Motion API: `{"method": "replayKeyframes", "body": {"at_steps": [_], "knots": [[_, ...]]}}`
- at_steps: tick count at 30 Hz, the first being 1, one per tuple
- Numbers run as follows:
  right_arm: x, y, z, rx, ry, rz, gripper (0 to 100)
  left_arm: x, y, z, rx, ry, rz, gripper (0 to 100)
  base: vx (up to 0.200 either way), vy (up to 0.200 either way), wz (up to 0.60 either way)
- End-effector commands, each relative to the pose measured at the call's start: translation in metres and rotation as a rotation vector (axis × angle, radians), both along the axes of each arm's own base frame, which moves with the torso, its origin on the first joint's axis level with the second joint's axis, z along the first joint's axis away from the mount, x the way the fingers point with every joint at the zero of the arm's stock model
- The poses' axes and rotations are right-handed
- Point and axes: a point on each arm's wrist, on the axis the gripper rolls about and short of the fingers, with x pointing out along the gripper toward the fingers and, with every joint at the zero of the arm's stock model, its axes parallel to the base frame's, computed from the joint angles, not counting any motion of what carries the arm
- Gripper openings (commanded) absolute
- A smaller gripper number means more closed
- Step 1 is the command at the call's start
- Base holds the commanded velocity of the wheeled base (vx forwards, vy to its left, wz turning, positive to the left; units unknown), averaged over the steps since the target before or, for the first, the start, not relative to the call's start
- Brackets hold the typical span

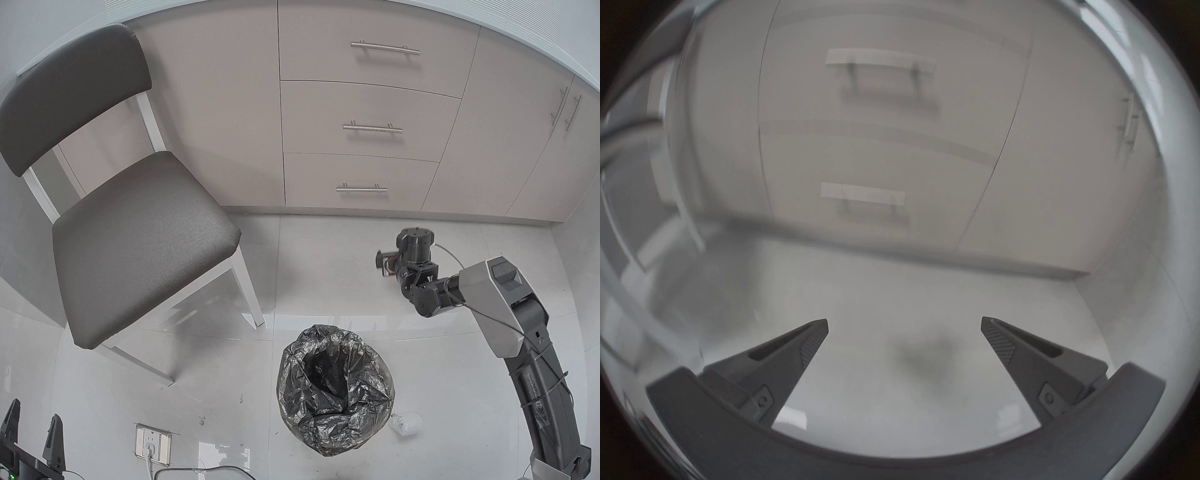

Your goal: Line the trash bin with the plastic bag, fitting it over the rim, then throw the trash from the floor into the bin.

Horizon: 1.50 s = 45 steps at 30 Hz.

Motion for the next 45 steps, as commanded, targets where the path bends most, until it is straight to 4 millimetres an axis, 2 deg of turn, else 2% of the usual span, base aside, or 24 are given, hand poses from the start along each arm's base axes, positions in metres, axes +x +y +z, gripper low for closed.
{"method": "replayKeyframes", "body": {"at_steps": [1,4,16,20,25,34,45], "knots": [[-0.03,-0.032,-0.188,-0.21,0.624,-0.023,100,-0.001,0.0,0.0,-0.016,-0.014,0.0,100,0.0,0.0,0.0],[-0.044,-0.037,-0.199,-0.218,0.795,-0.03,100,-0.001,0.0,-0.001,-0.008,-0.011,0.006,100,0.0,0.0,0.0],[-0.041,-0.038,-0.198,-0.191,0.768,-0.019,100,-0.001,0.0,-0.001,0.023,-0.009,0.002,100,0.0,0.0,0.0],[-0.045,-0.038,-0.2,-0.232,0.832,0.068,100,-0.001,0.0,-0.001,0.026,-0.008,0.002,100,0.0,0.0,0.0],[-0.054,-0.04,-0.206,-0.199,0.948,0.149,100,-0.001,0.0,-0.001,0.026,-0.008,0.0,100,0.0,0.0,0.0],[-0.071,-0.046,-0.212,-0.157,1.139,0.212,100,-0.001,0.0,-0.001,0.026,-0.007,-0.001,100,0.0,0.0,0.0],[-0.072,-0.041,-0.213,-0.146,1.145,0.238,100,0.0,0.0,-0.002,0.036,-0.004,0.012,100,0.0,0.0,0.0]]}}
